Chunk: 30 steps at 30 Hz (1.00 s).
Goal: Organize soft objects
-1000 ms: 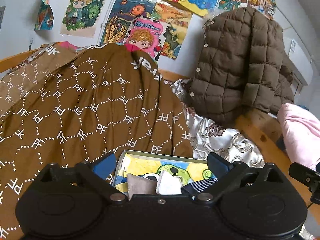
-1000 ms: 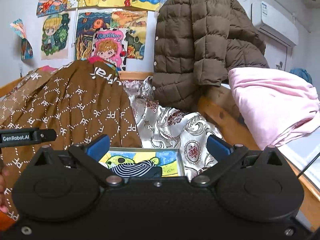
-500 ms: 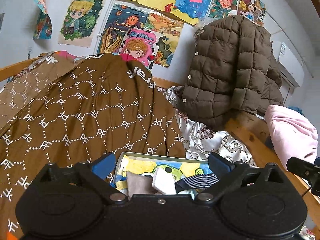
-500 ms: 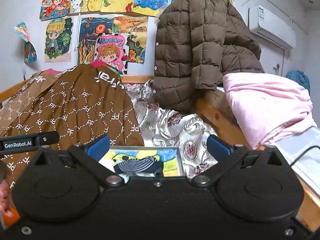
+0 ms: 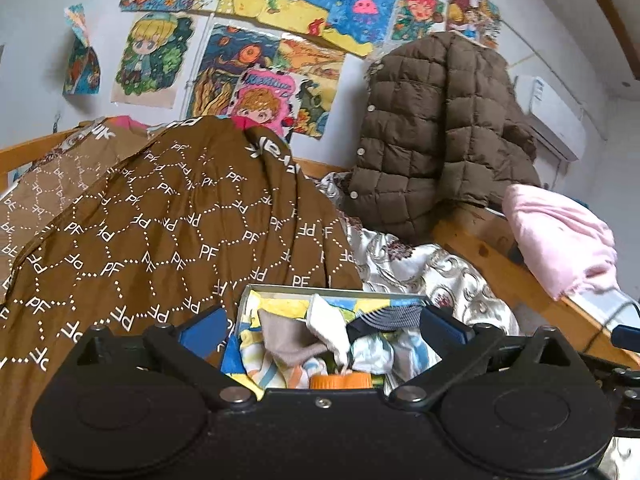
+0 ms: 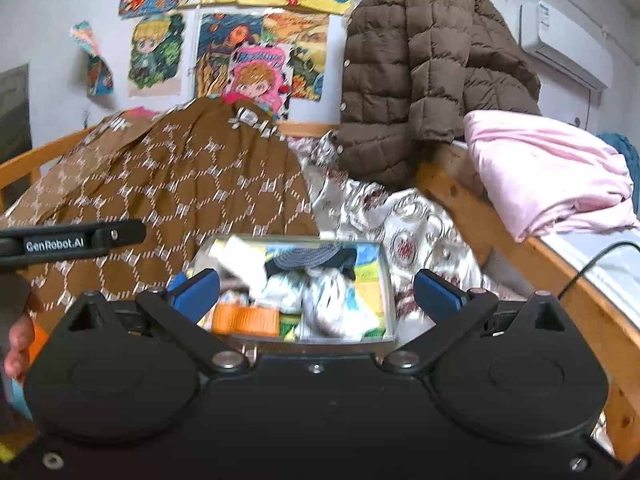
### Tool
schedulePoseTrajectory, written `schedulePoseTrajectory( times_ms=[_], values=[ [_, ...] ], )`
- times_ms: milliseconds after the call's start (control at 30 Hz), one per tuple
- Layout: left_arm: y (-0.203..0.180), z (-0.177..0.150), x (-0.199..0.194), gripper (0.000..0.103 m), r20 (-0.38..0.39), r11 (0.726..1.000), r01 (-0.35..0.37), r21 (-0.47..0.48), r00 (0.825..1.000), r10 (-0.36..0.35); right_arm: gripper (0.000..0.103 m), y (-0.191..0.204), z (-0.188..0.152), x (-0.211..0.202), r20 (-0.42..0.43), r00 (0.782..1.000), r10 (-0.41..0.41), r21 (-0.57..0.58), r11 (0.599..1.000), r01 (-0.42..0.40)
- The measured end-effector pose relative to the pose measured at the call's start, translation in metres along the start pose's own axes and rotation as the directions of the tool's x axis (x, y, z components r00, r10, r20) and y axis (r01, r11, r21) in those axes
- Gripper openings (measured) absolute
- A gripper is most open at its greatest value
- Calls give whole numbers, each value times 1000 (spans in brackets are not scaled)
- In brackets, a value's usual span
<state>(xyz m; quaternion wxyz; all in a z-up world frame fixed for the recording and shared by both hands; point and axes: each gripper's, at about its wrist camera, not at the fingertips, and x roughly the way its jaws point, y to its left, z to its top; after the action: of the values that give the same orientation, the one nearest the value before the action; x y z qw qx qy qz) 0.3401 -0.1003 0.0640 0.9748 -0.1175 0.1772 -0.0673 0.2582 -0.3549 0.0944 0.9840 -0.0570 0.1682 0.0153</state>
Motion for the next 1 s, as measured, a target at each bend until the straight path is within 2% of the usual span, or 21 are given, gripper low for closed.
schedulePoseTrajectory(
  times_ms=[267,533,800,1000],
  values=[
    [16,-46,-34,102,-20,1000,-4,30,1000,5,102,-3,-40,-35,-38,999,26,17,1000,-26],
    [28,-79,-58,102,-100,999,-33,-16,994,32,103,-19,-90,-66,-108,994,31,169,986,-12],
    [31,-116,-73,102,-207,999,-27,-25,978,21,102,-20,-104,-76,-118,993,29,198,980,-5],
    [32,-139,-87,102,-234,999,-33,-6,972,31,102,-14,-125,-86,-107,993,42,185,983,-22]
  ],
)
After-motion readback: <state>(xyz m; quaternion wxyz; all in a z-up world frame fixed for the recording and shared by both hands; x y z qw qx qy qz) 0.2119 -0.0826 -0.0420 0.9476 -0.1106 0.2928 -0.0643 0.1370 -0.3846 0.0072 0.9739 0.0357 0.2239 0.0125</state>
